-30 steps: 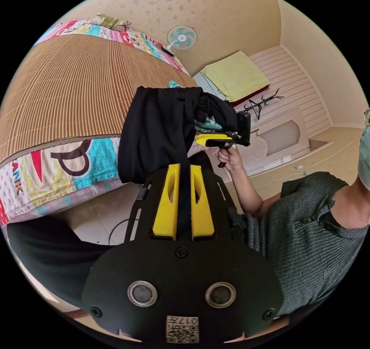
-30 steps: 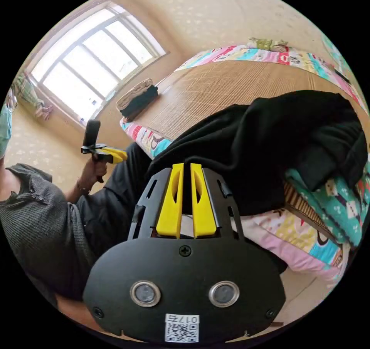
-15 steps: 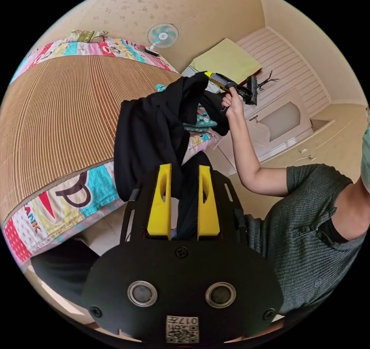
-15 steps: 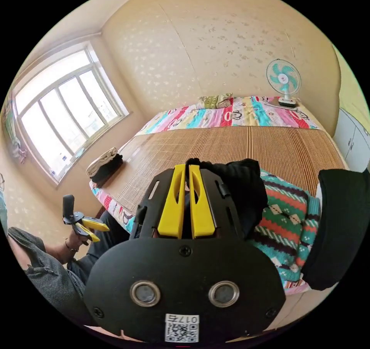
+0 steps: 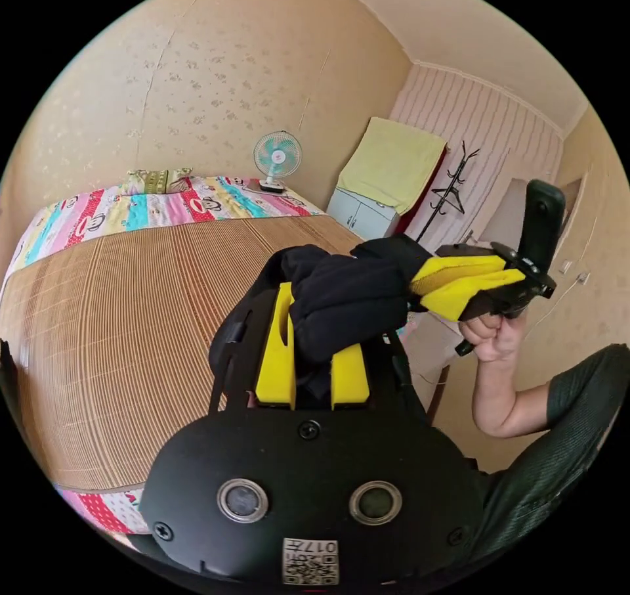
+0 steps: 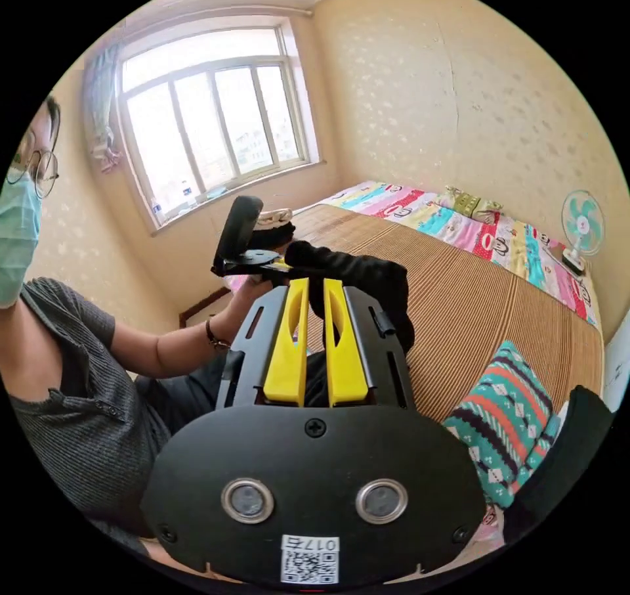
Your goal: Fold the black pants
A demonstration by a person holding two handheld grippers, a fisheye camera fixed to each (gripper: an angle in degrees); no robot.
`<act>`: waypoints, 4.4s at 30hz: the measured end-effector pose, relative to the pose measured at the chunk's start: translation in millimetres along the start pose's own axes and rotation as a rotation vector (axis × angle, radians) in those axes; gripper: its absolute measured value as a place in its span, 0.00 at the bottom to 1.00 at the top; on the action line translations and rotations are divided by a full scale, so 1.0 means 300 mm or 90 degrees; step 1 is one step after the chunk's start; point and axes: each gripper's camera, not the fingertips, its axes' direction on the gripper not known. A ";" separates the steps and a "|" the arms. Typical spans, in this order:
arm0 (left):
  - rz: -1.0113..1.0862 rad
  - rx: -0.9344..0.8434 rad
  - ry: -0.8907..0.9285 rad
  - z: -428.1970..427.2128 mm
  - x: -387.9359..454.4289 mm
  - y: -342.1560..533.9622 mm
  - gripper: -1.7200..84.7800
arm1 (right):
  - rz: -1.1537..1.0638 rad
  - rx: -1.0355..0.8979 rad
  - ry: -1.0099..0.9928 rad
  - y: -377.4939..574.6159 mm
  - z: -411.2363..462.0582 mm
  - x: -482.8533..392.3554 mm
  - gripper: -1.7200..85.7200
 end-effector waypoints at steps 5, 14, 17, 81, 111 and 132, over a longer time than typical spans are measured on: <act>-0.015 0.057 0.034 -0.150 -0.026 -0.110 0.10 | 0.248 -0.015 0.122 0.453 0.097 0.194 0.27; 0.028 0.125 0.149 -0.434 -0.030 -0.437 0.10 | 0.075 -0.009 0.252 0.034 0.446 0.231 0.12; 0.018 0.248 0.169 -0.726 -0.143 -0.506 0.10 | 0.083 0.130 0.222 -0.358 0.319 0.297 0.10; -0.470 -0.084 -0.003 -1.094 -0.840 -0.175 0.06 | 0.099 0.045 0.388 0.003 0.236 0.174 0.06; -0.281 -0.320 -0.649 -0.761 -1.362 -0.750 0.01 | 0.313 0.245 0.012 0.180 -0.535 0.455 0.05; -0.347 -0.242 -0.284 -1.232 -0.992 -0.273 0.09 | 0.346 -0.085 0.182 0.243 -0.057 0.489 0.20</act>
